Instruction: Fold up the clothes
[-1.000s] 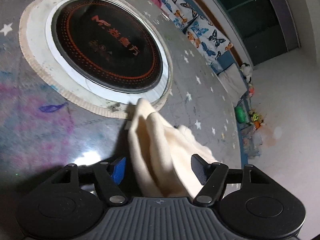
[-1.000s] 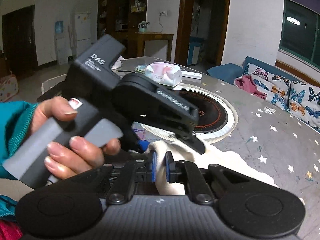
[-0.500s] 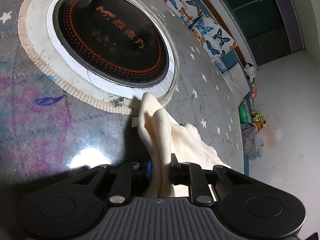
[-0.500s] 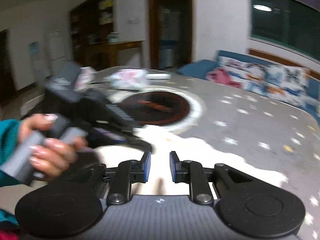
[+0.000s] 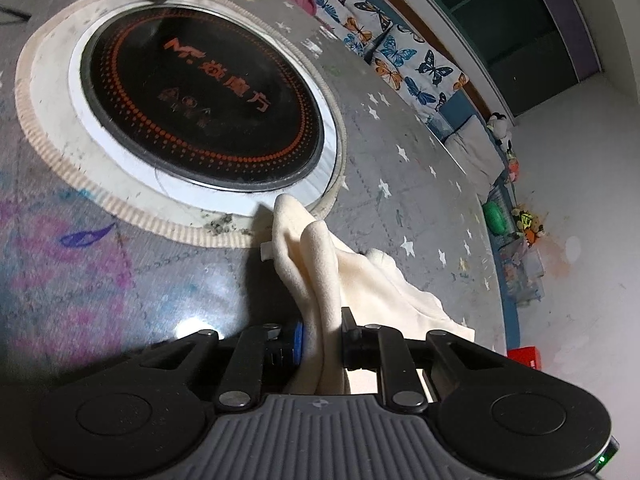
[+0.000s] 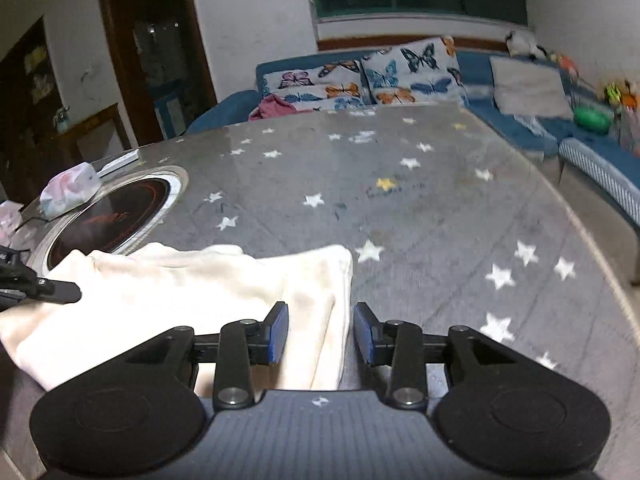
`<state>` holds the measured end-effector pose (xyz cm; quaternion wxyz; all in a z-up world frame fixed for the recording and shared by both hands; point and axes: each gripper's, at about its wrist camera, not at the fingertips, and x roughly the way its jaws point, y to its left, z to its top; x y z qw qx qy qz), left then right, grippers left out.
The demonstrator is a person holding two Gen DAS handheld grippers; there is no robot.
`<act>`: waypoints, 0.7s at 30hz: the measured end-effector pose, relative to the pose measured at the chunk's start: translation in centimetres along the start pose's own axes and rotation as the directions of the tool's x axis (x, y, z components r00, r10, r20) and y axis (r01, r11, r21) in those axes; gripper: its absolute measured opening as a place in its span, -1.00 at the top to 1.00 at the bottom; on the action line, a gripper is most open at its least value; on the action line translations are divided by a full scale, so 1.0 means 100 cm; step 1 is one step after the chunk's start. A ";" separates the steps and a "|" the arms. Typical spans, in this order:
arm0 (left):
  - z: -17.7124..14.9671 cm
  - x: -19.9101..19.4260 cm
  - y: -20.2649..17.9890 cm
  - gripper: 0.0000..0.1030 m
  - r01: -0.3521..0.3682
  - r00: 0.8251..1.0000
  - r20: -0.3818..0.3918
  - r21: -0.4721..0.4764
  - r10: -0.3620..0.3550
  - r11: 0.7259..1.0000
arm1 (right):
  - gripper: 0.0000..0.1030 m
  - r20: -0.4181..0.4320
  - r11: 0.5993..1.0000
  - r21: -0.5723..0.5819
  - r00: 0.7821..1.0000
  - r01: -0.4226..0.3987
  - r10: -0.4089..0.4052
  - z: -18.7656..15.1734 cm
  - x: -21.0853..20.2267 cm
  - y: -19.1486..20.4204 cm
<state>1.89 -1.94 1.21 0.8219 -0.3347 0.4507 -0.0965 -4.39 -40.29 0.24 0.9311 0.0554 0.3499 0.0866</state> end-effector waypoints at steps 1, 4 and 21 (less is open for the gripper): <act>0.001 0.000 -0.004 0.64 -0.002 1.000 0.003 0.013 0.002 1.000 | 0.30 0.008 1.000 0.008 1.000 -0.006 0.006 -0.001 0.002 0.000; 0.002 0.001 -0.015 0.64 -0.010 1.000 0.012 0.052 0.009 0.999 | 0.60 0.023 0.999 0.028 0.999 -0.024 0.023 -0.004 0.004 -0.004; 0.004 0.046 -0.118 0.70 0.046 0.999 0.003 0.283 -0.049 0.958 | 0.81 0.177 0.993 0.058 0.977 0.106 -0.114 0.036 -0.034 -0.042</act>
